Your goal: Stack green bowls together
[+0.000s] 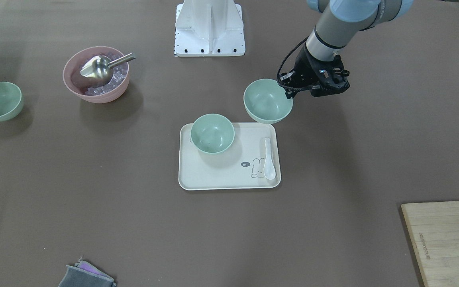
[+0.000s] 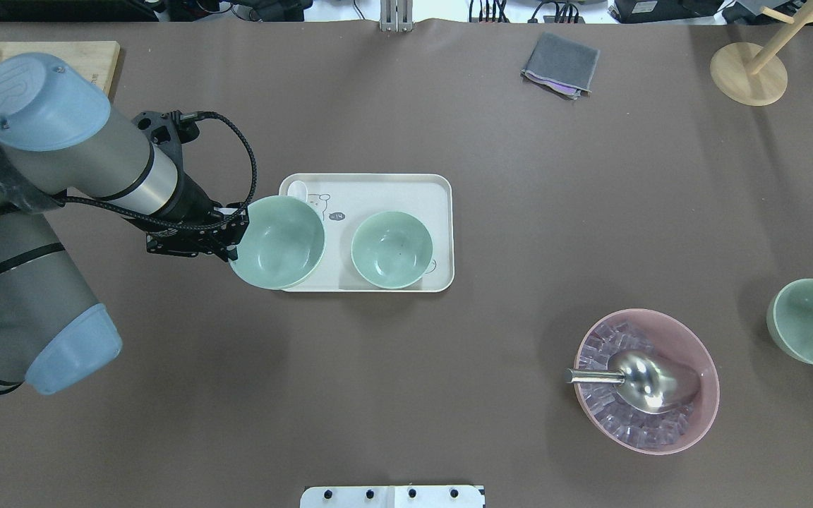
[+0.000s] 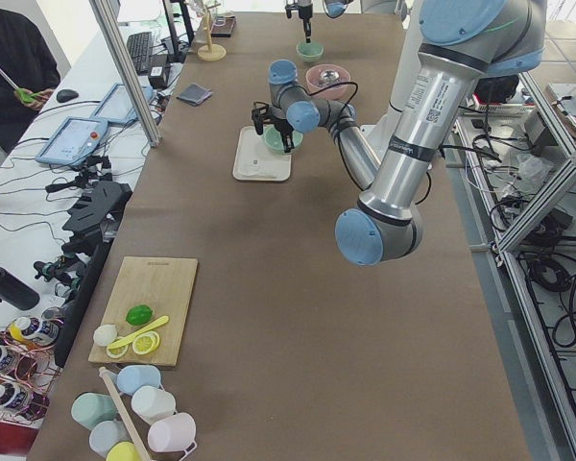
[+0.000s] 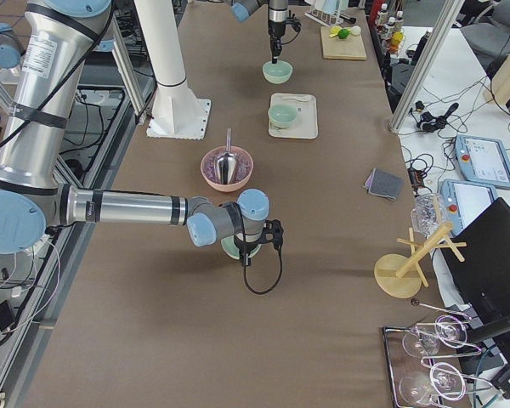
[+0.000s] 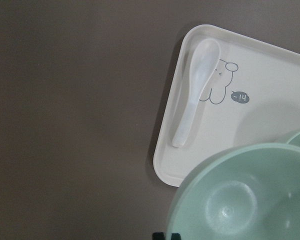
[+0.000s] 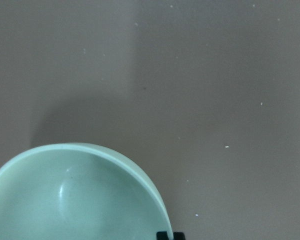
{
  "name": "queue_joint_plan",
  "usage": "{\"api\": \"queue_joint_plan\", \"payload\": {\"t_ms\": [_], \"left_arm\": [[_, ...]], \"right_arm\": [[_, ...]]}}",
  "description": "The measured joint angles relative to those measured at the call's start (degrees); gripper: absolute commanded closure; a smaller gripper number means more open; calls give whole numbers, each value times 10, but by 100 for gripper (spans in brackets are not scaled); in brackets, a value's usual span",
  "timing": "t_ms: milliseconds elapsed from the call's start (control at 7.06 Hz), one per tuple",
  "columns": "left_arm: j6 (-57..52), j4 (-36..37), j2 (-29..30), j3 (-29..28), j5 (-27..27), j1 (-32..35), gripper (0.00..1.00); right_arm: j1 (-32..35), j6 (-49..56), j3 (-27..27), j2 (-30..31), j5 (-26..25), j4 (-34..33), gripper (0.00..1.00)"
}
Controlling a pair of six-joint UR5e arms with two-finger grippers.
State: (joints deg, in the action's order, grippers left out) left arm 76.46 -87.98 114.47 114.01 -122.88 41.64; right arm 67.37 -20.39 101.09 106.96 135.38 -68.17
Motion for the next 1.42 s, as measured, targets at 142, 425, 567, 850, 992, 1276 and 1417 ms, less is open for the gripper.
{"api": "queue_joint_plan", "payload": {"t_ms": [142,425,567,850,992,1276,1417], "left_arm": [[0,0,6,-5,0,0,100],[3,1,37,-30,1,-2,100],[5,1,56,-43,2,-3,100],[7,0,89,-73,3,-5,100],[7,-1,105,-90,3,-6,100],[7,-5,128,-114,7,-19,100],[8,-6,135,-122,16,-31,100]], "right_arm": [[17,0,9,-1,19,-3,100],[32,-1,18,-10,30,-4,100],[36,-1,18,-16,36,-4,100],[46,-3,18,-27,45,-6,100],[49,-7,17,-34,47,-7,100],[54,-23,17,-47,55,-9,100],[54,-35,18,-59,57,-15,100]]}}
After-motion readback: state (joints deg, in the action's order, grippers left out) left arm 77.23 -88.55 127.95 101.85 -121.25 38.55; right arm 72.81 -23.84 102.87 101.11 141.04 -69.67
